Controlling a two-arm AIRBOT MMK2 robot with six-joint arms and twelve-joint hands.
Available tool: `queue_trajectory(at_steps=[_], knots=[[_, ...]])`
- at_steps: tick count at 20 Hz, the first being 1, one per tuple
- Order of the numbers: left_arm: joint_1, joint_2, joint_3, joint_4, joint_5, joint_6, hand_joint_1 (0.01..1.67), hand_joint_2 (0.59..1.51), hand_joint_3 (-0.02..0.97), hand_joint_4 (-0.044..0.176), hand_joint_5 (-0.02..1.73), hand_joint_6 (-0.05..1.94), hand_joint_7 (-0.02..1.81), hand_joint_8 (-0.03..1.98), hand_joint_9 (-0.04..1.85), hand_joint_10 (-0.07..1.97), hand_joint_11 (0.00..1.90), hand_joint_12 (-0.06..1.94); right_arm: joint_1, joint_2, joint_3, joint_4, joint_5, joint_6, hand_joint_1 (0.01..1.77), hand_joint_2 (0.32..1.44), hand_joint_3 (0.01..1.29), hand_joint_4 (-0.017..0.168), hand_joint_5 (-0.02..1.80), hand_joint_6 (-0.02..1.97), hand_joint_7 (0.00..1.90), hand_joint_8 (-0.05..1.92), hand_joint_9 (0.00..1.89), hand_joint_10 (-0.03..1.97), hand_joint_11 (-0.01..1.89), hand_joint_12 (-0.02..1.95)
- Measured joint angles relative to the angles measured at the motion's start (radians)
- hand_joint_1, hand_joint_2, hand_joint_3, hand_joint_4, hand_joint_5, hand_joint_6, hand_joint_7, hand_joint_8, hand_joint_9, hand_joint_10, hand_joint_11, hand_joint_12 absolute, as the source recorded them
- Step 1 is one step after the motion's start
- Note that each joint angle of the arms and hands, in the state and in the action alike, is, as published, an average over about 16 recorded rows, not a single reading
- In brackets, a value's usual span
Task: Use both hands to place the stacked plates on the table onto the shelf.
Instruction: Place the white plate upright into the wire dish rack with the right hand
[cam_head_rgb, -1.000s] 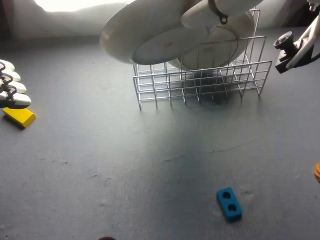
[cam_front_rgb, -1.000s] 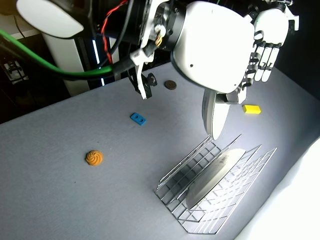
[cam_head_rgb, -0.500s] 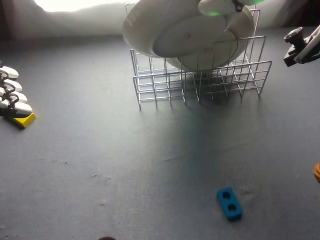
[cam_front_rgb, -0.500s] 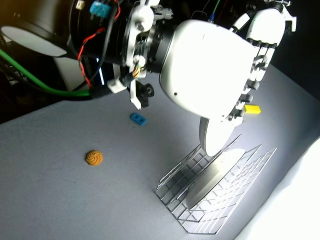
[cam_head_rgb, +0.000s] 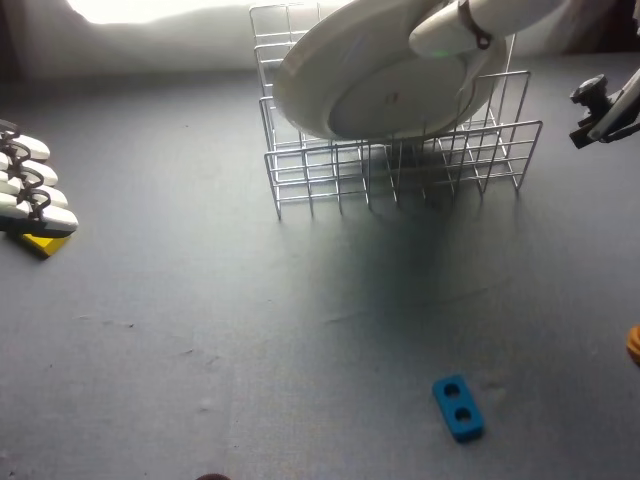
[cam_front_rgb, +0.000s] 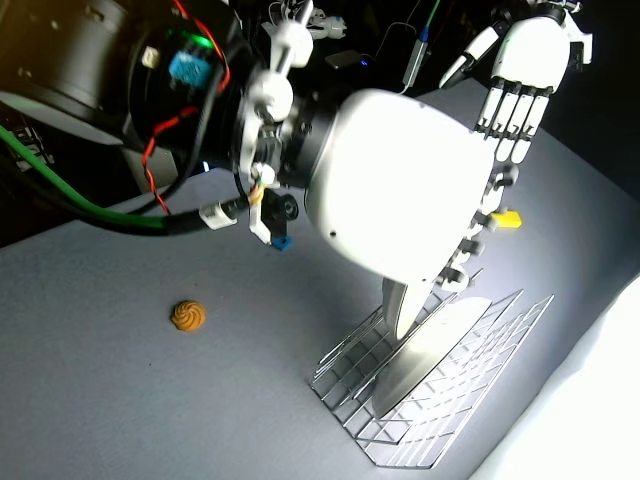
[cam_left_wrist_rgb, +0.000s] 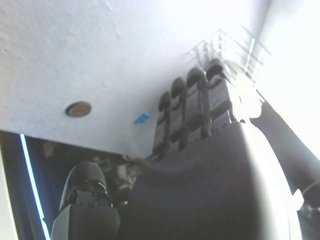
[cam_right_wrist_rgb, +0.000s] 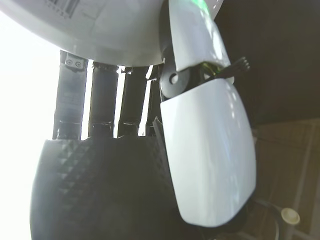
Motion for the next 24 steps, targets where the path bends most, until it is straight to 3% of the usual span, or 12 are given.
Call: queue_trajectory(at_steps=[13,24], knots=[[-0.012,-0.002,-0.015,0.009,-0.006,-0.014,0.02,1.096,0.017,-0.001,0.10,0.01,0.13,0.01,0.09,0.01,0.02,0.03,-0.046,-0.117,0.122,-0.052,0.002,-0.004,1.37,0.98,0.02,-0.012,0.95,0.74,1.08,0.70,1.01,1.11,0.75,1.20],[-0.012,-0.002,-0.017,0.011,-0.008,-0.016,0.02,1.098,0.017,-0.001,0.10,0.01,0.13,0.01,0.10,0.01,0.03,0.01,-0.089,-0.161,0.178,-0.091,0.018,-0.003,1.36,0.98,0.01,-0.014,0.92,0.76,1.04,0.74,1.00,1.17,0.76,1.26]])
